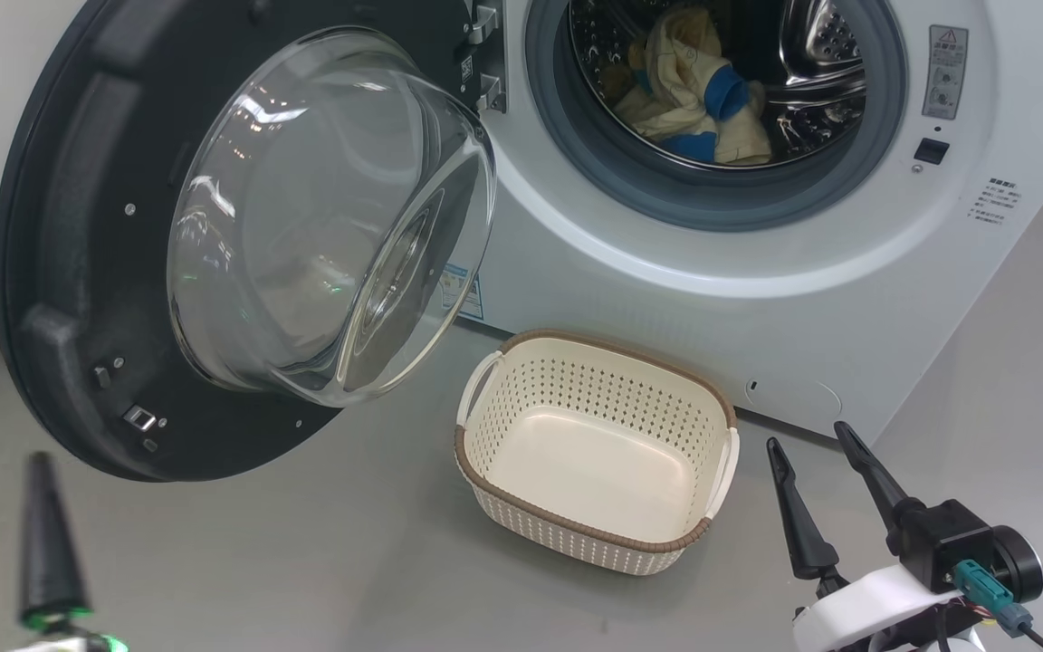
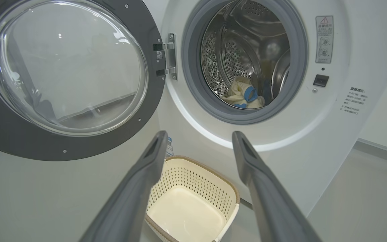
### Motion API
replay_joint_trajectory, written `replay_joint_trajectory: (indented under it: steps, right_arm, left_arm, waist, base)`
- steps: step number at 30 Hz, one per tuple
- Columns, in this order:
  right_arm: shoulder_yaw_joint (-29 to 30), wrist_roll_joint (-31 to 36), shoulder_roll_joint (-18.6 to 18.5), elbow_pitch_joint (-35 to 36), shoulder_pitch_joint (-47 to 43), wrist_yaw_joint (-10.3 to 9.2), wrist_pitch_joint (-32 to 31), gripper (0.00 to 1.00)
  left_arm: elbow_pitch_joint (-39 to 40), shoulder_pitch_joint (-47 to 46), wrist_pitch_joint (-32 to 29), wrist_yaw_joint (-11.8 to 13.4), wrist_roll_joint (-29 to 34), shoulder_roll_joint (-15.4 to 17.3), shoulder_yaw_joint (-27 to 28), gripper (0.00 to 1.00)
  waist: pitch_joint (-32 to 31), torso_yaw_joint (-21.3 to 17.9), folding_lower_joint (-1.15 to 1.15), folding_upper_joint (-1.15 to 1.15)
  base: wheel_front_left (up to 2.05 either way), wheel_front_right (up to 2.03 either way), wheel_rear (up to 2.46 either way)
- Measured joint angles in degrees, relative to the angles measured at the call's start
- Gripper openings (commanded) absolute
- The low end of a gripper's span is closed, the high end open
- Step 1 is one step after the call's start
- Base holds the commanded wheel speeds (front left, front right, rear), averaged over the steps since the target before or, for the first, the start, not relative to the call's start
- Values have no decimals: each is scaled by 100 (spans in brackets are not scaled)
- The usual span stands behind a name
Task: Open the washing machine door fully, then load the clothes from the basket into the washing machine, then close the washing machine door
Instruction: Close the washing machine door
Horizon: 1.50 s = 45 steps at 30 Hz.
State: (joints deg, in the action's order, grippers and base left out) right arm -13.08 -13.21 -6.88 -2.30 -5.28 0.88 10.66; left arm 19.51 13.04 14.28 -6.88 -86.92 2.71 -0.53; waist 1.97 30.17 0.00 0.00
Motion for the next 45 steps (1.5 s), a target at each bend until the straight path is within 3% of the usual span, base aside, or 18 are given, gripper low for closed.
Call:
replay_joint_trajectory:
  steps: [6,14,22,33,45]
  right_arm:
    - [3,0,-22,13,0,-2,0,100]
    - [7,0,-36,23,-2,-2,-1,100]
    - [32,0,-51,64,-6,-49,-2,100]
    - [-30,16,-81,197,-12,-45,-87,100]
    - [-47,18,-115,325,20,-35,-135,100]
  left_arm:
    - [97,-274,0,0,-382,32,950,0]
    - [-446,-701,-209,8,-917,712,1783,0]
    - [-1489,-1260,-550,494,-1560,1334,2317,0]
    - [-2619,-1901,-1132,1124,-1935,2043,2384,0]
    - [-3286,-2333,-1849,1223,-1930,2415,1778,0]
  waist:
    - [55,4,0,0]
    - [76,-21,0,0]
    - [106,-65,0,0]
    - [224,-196,0,0]
    - [489,-407,0,0]
  base:
    - [0,0,0]
    - [0,0,0]
    - [0,0,0]
    - [0,0,0]
    - [0,0,0]
